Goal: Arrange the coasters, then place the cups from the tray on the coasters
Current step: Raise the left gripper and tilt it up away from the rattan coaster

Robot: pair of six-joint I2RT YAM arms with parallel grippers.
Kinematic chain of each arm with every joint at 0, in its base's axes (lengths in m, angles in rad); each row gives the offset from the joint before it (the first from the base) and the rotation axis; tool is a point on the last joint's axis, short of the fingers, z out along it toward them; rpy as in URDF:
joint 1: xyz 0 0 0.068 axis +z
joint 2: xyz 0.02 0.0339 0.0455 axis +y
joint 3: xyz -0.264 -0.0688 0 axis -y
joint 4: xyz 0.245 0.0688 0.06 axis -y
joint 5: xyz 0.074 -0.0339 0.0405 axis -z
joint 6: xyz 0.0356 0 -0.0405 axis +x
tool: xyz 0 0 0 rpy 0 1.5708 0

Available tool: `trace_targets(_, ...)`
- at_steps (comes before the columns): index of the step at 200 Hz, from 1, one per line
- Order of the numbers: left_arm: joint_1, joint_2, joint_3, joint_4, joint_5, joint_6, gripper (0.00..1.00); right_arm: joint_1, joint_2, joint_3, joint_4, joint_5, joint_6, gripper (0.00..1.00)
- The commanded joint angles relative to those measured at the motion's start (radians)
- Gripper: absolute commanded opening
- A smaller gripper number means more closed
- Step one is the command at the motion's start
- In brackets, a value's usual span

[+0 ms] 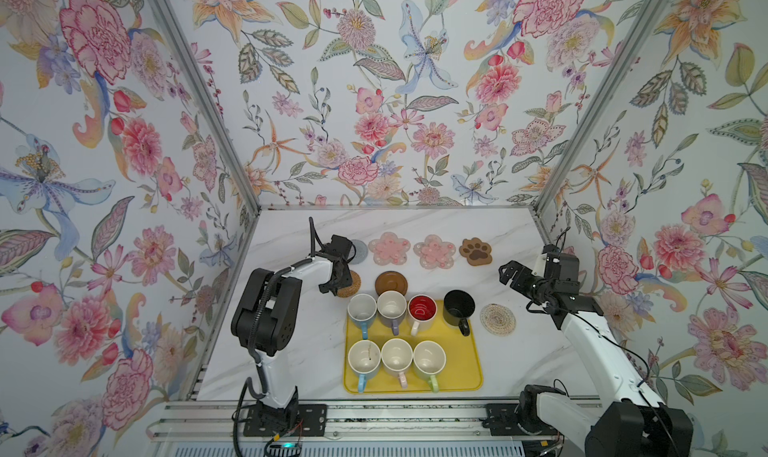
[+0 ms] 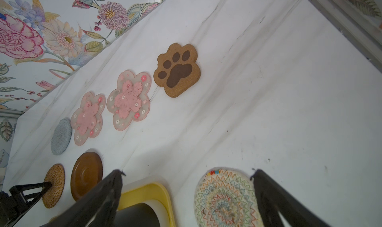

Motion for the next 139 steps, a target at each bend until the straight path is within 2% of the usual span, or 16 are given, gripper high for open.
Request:
trace_targets(1,-0.021,0.032,0.015,-0.023,0.016,-0.012,0.55,-0.006,-0.014,-0.009,-0.001,0.009,0.000,0.99)
trace_targets(139,-0.060,0.076,0.059,0.006,0.053,-0.033,0.55,-0.007,-0.043,-0.021,-0.011,0.015,0.002,0.99)
